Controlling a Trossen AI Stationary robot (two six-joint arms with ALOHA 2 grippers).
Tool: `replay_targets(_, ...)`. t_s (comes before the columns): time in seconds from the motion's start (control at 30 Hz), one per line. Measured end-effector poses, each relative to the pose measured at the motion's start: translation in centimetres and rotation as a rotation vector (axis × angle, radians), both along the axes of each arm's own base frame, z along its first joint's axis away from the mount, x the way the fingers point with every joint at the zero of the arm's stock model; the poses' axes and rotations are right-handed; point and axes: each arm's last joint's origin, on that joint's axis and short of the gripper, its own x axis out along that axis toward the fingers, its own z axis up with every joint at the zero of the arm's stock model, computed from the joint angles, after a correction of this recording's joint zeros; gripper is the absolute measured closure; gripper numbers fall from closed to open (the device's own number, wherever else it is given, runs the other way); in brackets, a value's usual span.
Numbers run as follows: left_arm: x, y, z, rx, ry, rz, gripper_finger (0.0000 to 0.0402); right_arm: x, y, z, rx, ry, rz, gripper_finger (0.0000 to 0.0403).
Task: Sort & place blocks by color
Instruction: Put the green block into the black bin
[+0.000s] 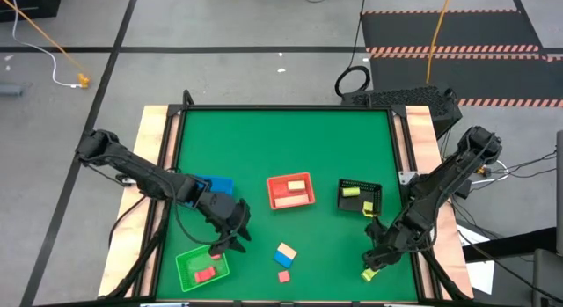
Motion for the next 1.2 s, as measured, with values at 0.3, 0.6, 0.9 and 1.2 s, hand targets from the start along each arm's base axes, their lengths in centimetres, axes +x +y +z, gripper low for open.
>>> replay_targets(0.3,0.2,0.5,0.0,0.074,-0.073,-0.048,0.0195,0.7,0.8,-2.1,-0.057,0.033,0.032,0.0182)
replay_targets(0.6,0.3,0.6,0.0,0.103,-0.095,-0.047,0.0195,0.9,1.0,-2.8,-0.082,0.017,0.092,0.028)
replay_targets(0.9,0.3,0.6,0.0,0.106,-0.096,-0.044,0.0195,1.1,1.2,-2.6,-0.063,-0.011,0.097,0.0355)
replay_targets(1.2,0.3,0.6,0.0,0.124,-0.112,-0.062,0.0195,1.0,0.9,-3.3,-0.074,-0.032,0.078,0.0311)
